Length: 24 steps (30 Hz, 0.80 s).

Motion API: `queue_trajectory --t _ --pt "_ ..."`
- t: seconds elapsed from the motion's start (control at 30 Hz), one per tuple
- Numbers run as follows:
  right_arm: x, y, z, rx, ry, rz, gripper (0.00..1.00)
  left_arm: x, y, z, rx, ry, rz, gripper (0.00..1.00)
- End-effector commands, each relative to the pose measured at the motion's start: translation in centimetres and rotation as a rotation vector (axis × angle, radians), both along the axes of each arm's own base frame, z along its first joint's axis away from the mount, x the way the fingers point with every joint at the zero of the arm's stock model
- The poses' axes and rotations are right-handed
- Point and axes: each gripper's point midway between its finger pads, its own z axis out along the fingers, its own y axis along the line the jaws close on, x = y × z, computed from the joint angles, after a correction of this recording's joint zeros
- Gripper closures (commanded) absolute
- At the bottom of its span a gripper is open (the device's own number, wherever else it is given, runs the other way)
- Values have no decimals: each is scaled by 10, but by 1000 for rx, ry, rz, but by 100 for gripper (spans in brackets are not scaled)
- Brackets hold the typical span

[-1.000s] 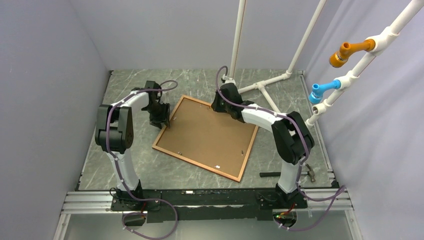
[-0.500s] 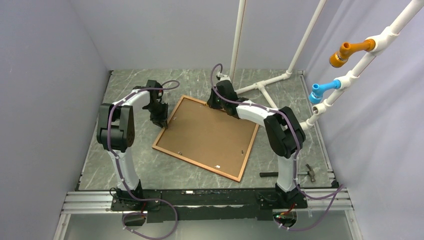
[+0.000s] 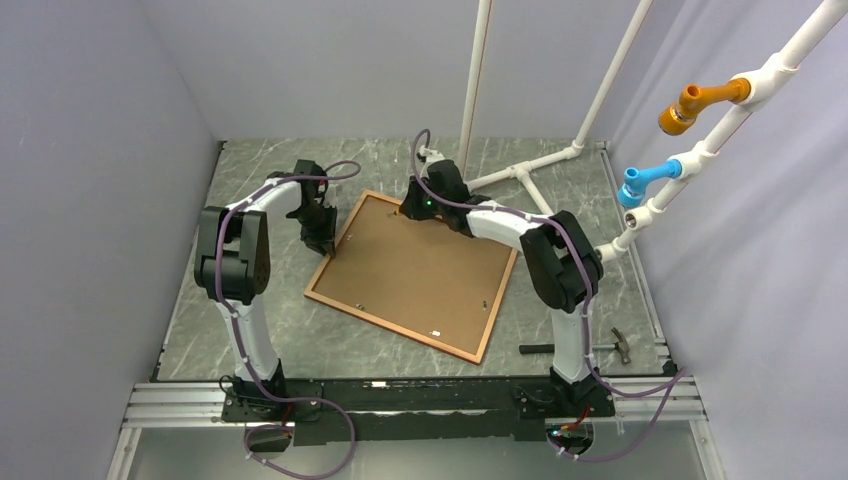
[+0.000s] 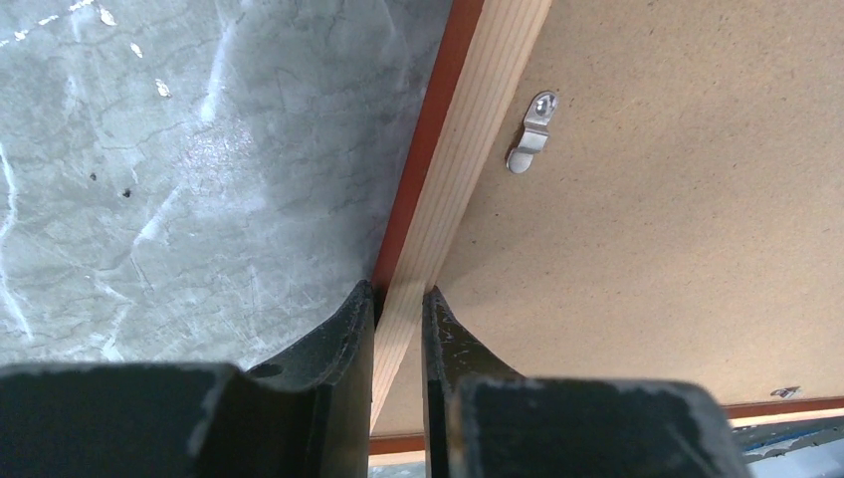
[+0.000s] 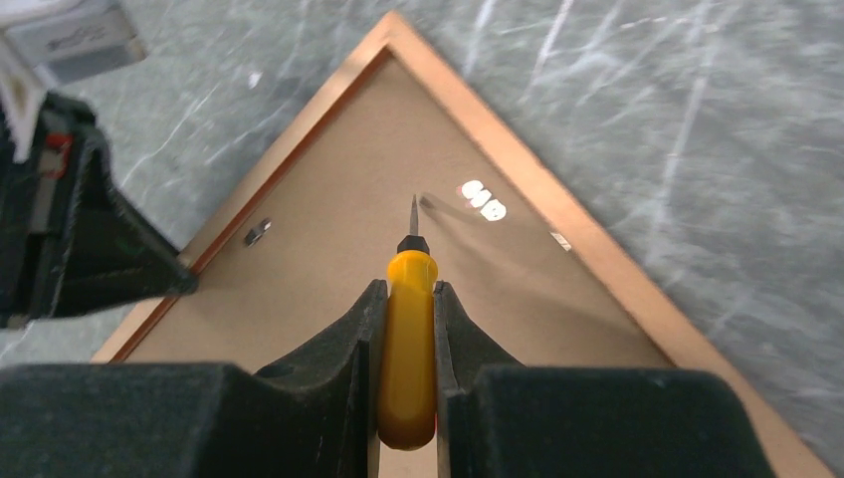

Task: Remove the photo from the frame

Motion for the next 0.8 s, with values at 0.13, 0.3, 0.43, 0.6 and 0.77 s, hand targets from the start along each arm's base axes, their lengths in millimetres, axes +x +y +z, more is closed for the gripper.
queue_trajectory --t 0.13,0.3,0.43,0.6,0.77 --pt "-10 11 70 48 -119 59 100 6 3 -10 42 2 10 100" --pt "-26 -38 100 -5 -144 -118 100 6 6 -11 62 12 24 100" --pt "-60 -91 93 -77 -116 -233 100 5 9 -11 76 13 28 100" --pt "-90 -158 74 -105 -69 -381 100 7 10 -9 83 4 28 100" --pt "-99 -205 61 -84 -31 -493 100 5 11 -10 84 7 28 100"
